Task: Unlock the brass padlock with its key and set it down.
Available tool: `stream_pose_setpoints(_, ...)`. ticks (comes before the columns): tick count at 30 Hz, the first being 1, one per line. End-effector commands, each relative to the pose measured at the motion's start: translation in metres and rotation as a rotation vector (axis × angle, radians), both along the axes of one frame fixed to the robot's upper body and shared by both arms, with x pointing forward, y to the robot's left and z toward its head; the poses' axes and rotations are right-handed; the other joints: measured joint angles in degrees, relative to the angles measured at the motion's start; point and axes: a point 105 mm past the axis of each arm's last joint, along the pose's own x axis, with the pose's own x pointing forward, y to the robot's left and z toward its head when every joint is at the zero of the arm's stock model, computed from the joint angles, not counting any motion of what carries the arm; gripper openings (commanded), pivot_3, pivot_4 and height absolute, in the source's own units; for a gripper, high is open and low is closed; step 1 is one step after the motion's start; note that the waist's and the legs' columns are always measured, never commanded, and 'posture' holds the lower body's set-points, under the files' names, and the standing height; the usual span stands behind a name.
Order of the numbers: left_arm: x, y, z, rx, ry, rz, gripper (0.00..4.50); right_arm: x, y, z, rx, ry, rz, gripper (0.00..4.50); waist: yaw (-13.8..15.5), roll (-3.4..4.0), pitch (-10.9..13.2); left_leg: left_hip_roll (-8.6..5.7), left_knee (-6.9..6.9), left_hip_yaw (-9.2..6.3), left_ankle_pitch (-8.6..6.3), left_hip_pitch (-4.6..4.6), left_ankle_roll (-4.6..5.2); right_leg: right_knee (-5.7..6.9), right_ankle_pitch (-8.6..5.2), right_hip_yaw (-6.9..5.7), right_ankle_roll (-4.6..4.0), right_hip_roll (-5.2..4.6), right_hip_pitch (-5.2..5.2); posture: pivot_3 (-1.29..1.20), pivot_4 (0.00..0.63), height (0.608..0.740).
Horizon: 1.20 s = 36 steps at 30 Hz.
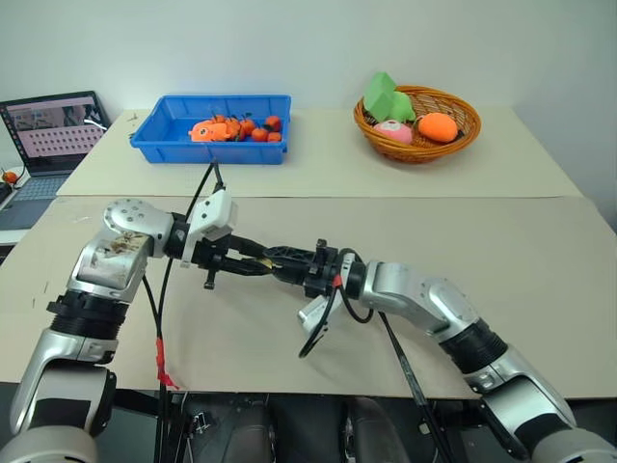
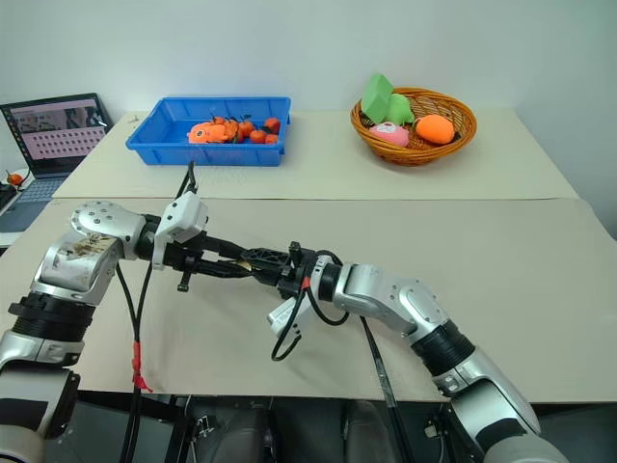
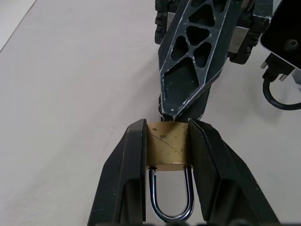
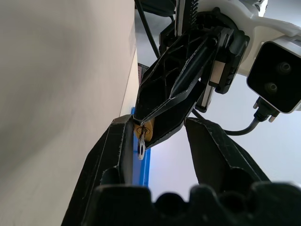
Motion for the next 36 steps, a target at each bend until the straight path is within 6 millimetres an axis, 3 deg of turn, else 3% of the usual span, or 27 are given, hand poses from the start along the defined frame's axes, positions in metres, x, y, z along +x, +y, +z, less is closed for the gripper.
stream_pose_setpoints(1, 0.0014, -0.0019, 0.0135, -0.014, -0.055, -0.016, 0.83, -0.0024, 0.0066, 0.0111, 0.016, -0.033, 0.03, 2.16, 0.0, 0.0, 0.0, 0.0, 0.0, 0.0, 0.0, -0.01, 0.0, 0.01, 0.0, 0.0, 0.0, 0.0, 0.0, 0.0, 0.15, 0.644)
stream_pose_setpoints(9, 0.0016, -0.0016, 0.0136, -0.015, -0.055, -0.014, 0.83, -0.0028, 0.0073, 0.012, 0.022, -0.028, 0.033, 2.16, 0.0, 0.0, 0.0, 0.0, 0.01, 0.0, 0.0, 0.01, 0.0, 0.01, 0.0, 0.01, 0.0, 0.0, -0.01, 0.0, 0.15, 0.644)
stream_pose_setpoints(14, 0.002, -0.0016, 0.0139, -0.014, -0.057, -0.011, 0.83, -0.0024, 0.0073, 0.0119, 0.022, -0.025, 0.031, 0.95, 0.0, 0.0, 0.0, 0.0, 0.01, 0.0, 0.0, 0.01, 0.0, 0.01, 0.0, 0.0, 0.0, -0.01, -0.01, 0.0, 0.15, 0.644)
stream_pose_setpoints(15, 0.0021, -0.0016, 0.0139, -0.014, -0.057, -0.011, 0.83, -0.0022, 0.0074, 0.0119, 0.022, -0.025, 0.031, 0.34, 0.0, 0.0, 0.0, -0.01, 0.04, 0.0, 0.0, -0.01, 0.0, 0.02, 0.0, 0.01, 0.0, -0.03, -0.02, 0.0, 0.15, 0.644)
stream_pose_setpoints(17, 0.0024, -0.0016, 0.0139, -0.014, -0.057, -0.01, 0.83, -0.0015, 0.0073, 0.0119, 0.022, -0.025, 0.028, 0.14, 0.0, 0.0, 0.0, 0.0, 0.05, 0.0, 0.0, -0.01, 0.0, 0.02, 0.0, 0.02, 0.0, -0.04, -0.02, 0.0, 0.15, 0.644)
stream_pose_setpoints(31, 0.005, -0.0016, 0.0151, -0.023, -0.067, 0.004, 0.83, 0.0005, 0.008, 0.0141, 0.03, -0.025, 0.019, 0.12, 0.0, 0.0, 0.0, 0.0, 0.0, 0.0, 0.0, 0.0, 0.0, 0.04, 0.0, 0.01, 0.0, -0.01, -0.01, 0.0, 0.15, 0.644)
stream_pose_setpoints(33, 0.0059, -0.0019, 0.016, -0.03, -0.07, 0.008, 1.88, 0.0009, 0.0079, 0.0144, 0.031, -0.026, 0.017, 0.12, 0.0, 0.0, 0.0, 0.0, 0.0, 0.0, 0.0, 0.0, 0.0, 0.04, 0.0, 0.0, 0.0, -0.01, -0.01, 0.0, 0.15, 0.644)
stream_pose_setpoints(36, 0.0048, -0.0028, 0.0181, -0.042, -0.06, 0.003, 2.94, 0.0014, 0.0076, 0.0147, 0.033, -0.025, 0.015, 0.12, -0.1, 0.0, 0.0, 0.0, 0.0, 0.0, 0.0, 0.0, 0.0, 0.04, 0.0, 0.01, 0.0, 0.0, -0.01, 0.0, 0.15, 0.644)
